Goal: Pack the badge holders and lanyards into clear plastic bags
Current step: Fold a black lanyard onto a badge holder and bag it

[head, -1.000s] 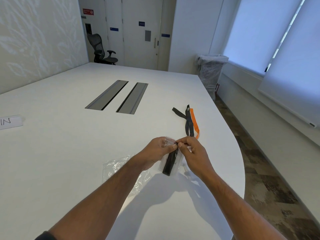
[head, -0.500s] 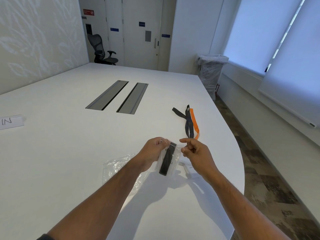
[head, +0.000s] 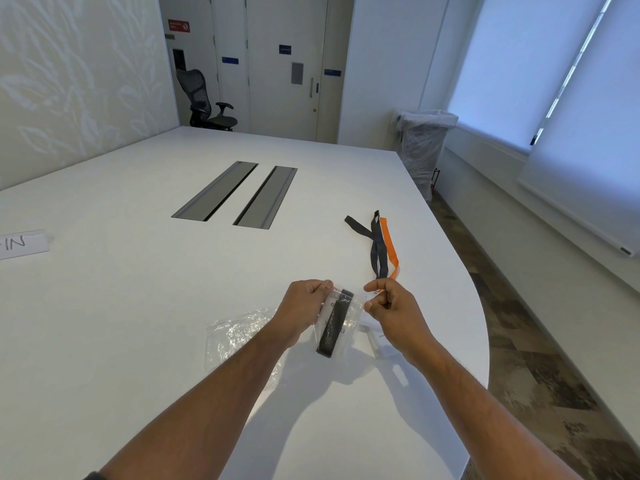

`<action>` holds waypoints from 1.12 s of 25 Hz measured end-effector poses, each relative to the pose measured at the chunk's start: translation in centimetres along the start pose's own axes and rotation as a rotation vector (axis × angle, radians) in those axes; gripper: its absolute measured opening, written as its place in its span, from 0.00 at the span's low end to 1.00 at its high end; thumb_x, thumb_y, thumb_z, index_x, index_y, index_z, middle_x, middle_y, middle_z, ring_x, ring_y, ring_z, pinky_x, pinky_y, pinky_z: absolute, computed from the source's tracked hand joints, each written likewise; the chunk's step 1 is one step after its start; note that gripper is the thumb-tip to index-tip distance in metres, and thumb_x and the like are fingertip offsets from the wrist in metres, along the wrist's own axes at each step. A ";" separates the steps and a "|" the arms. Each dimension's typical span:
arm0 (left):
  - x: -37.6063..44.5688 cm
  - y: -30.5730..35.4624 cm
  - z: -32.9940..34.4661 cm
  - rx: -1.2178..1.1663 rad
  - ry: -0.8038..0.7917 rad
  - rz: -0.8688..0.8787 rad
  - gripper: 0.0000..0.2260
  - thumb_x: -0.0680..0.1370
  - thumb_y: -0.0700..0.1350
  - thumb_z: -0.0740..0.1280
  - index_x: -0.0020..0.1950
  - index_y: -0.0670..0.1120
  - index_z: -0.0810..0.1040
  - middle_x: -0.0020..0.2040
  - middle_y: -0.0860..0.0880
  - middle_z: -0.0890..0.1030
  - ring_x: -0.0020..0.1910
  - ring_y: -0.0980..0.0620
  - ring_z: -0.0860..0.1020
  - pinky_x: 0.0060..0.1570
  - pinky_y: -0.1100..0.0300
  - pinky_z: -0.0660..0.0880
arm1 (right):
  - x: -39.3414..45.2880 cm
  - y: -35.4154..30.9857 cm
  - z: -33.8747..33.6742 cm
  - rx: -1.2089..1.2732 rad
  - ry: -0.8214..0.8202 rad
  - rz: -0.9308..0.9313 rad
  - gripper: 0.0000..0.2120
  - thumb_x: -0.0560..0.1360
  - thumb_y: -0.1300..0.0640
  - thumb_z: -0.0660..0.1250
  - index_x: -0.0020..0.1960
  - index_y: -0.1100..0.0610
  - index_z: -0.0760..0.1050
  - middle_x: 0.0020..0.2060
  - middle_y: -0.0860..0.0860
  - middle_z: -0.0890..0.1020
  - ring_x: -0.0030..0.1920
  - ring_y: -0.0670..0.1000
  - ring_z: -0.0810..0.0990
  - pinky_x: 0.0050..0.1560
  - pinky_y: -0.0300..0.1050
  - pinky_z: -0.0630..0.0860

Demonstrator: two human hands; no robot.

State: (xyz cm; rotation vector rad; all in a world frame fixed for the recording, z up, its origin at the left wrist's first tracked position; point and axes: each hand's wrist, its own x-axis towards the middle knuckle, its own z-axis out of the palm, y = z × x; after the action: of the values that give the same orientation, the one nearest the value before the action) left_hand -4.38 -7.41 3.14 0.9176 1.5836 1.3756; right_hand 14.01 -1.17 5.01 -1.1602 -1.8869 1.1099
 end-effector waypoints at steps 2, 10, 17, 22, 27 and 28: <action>-0.2 0.4 -0.3 -0.002 -0.085 -0.052 0.15 0.84 0.53 0.64 0.55 0.44 0.85 0.43 0.48 0.83 0.38 0.49 0.79 0.41 0.57 0.79 | 0.3 0.0 -0.1 0.056 0.027 0.024 0.11 0.78 0.65 0.69 0.53 0.49 0.78 0.34 0.48 0.80 0.36 0.48 0.80 0.47 0.38 0.81; -0.2 -0.2 -1.1 0.109 -0.273 -0.141 0.18 0.75 0.38 0.75 0.64 0.45 0.77 0.40 0.50 0.80 0.35 0.53 0.77 0.38 0.61 0.75 | 1.2 0.9 -0.8 0.129 0.178 0.067 0.09 0.78 0.62 0.71 0.50 0.47 0.78 0.43 0.46 0.85 0.42 0.50 0.85 0.39 0.33 0.76; 2.0 -0.4 -2.1 0.152 -0.014 -0.062 0.17 0.76 0.34 0.74 0.63 0.43 0.77 0.46 0.44 0.79 0.41 0.47 0.78 0.41 0.59 0.75 | 1.8 2.4 -1.3 0.122 0.177 0.141 0.07 0.79 0.62 0.68 0.52 0.51 0.79 0.49 0.45 0.83 0.45 0.50 0.84 0.41 0.37 0.78; 5.1 -0.4 -4.1 0.231 0.234 -0.050 0.13 0.72 0.37 0.76 0.54 0.44 0.79 0.47 0.42 0.82 0.40 0.45 0.80 0.46 0.52 0.79 | 2.0 4.2 -2.0 0.053 0.194 0.205 0.06 0.80 0.61 0.66 0.54 0.51 0.78 0.50 0.44 0.81 0.47 0.53 0.82 0.39 0.41 0.79; 7.1 -0.4 -6.0 0.334 0.317 -0.108 0.21 0.72 0.39 0.75 0.64 0.40 0.77 0.57 0.38 0.83 0.56 0.36 0.83 0.58 0.43 0.81 | 2.7 5.7 -2.6 -0.034 0.230 0.233 0.06 0.80 0.61 0.67 0.52 0.50 0.78 0.51 0.46 0.83 0.47 0.51 0.82 0.48 0.46 0.78; 7.3 -0.4 -6.2 0.350 0.319 -0.109 0.21 0.72 0.40 0.74 0.64 0.40 0.77 0.57 0.39 0.83 0.56 0.36 0.83 0.58 0.43 0.81 | 2.8 5.9 -2.7 -0.048 0.229 0.233 0.05 0.80 0.60 0.68 0.53 0.51 0.79 0.51 0.46 0.83 0.48 0.51 0.81 0.48 0.46 0.77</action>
State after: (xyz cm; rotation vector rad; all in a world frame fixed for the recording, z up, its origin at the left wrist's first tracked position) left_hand -12.92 -3.21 2.23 0.8245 2.1335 1.2339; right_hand 17.29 3.76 1.09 -1.4976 -1.6417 1.0077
